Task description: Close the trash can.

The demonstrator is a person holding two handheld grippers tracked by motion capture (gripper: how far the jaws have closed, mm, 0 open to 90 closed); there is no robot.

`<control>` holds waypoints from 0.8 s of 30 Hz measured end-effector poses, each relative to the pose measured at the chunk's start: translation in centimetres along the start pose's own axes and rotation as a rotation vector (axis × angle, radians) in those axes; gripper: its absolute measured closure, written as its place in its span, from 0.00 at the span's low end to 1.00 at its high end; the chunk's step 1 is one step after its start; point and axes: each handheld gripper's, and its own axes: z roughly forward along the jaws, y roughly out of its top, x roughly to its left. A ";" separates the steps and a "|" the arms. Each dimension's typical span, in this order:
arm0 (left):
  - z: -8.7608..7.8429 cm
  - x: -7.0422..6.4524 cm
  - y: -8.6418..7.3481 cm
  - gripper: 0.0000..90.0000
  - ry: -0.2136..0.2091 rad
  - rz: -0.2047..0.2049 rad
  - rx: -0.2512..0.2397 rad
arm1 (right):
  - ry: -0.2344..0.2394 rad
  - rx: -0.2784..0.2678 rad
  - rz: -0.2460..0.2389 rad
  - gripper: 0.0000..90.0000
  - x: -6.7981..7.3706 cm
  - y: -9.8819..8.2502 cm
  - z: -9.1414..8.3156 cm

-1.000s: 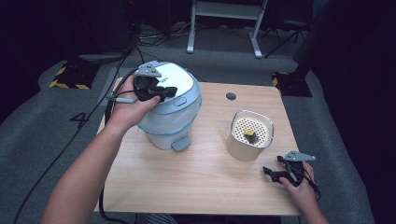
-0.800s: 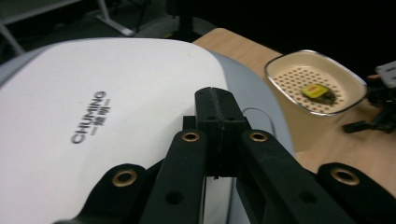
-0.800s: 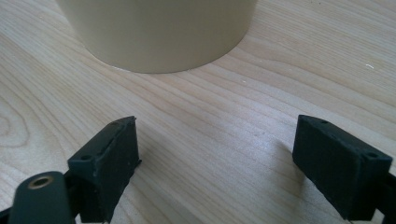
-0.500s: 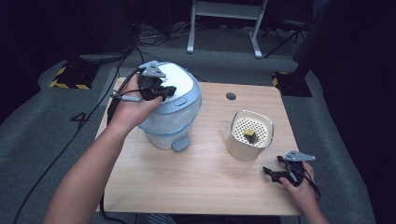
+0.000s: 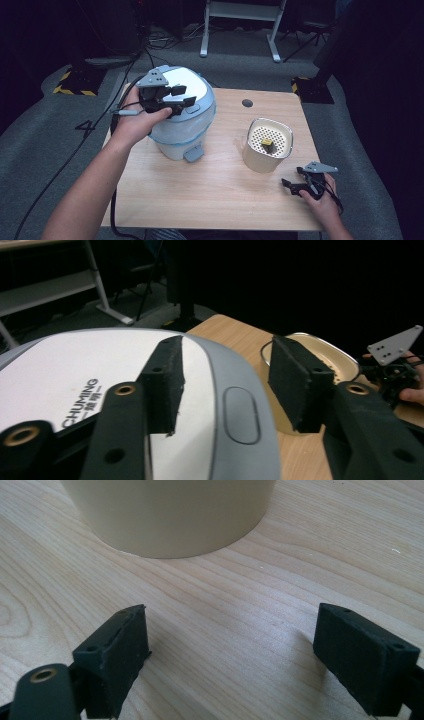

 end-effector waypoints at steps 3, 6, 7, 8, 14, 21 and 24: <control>-0.5 -1.1 -0.5 0.49 -0.023 0.011 -0.012 | 0.000 0.000 0.000 0.16 0.0 0.0 0.0; -1.0 -2.3 -1.2 0.47 -0.022 0.022 0.000 | 0.000 0.000 0.000 0.16 0.0 0.0 0.0; -1.1 -2.6 -1.5 0.47 -0.027 0.026 0.005 | 0.000 0.000 0.000 0.16 0.0 0.0 0.0; -1.2 -3.0 -1.7 0.47 -0.028 0.031 0.007 | 0.001 0.000 -0.001 0.16 0.0 0.0 0.0; -1.8 -4.8 -3.5 0.46 -0.063 0.022 0.004 | 0.009 -0.001 -0.010 0.16 0.0 0.1 0.1; -1.8 -5.9 -6.7 0.45 -0.077 -0.002 0.028 | 0.014 0.000 -0.016 0.16 0.0 0.3 0.3; -1.5 -6.1 -8.2 0.45 -0.081 -0.013 0.042 | 0.019 0.000 -0.018 0.16 0.0 0.3 0.4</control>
